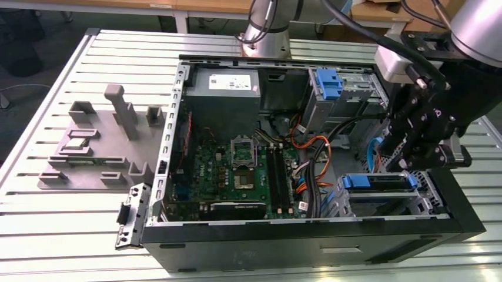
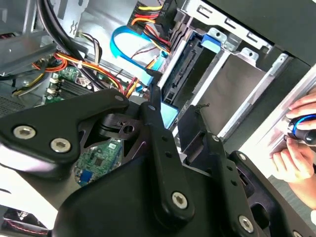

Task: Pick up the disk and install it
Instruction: 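Insert the first disk wire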

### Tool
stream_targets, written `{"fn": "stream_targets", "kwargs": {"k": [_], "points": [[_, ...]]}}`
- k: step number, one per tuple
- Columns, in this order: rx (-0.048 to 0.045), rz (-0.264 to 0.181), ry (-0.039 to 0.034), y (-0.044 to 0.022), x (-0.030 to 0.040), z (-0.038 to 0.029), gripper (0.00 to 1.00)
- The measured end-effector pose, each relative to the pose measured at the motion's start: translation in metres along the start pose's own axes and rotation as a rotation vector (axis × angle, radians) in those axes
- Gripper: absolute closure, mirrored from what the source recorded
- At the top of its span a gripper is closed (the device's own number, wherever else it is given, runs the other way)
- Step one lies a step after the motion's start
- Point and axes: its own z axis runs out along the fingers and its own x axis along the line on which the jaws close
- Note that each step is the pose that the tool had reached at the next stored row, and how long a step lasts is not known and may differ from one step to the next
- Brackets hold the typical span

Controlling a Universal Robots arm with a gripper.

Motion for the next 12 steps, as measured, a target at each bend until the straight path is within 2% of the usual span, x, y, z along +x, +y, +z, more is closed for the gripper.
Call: {"fn": "stream_targets", "kwargs": {"k": [5, 8, 12], "points": [[0.0, 0.0, 0.0002, -0.0001, -0.0005, -0.0093, 0.58], [0.0, 0.0, -0.0002, -0.0002, -0.0016, -0.0093, 0.58], [0.0, 0.0, 0.0, -0.0036, -0.0068, -0.0072, 0.58]]}}
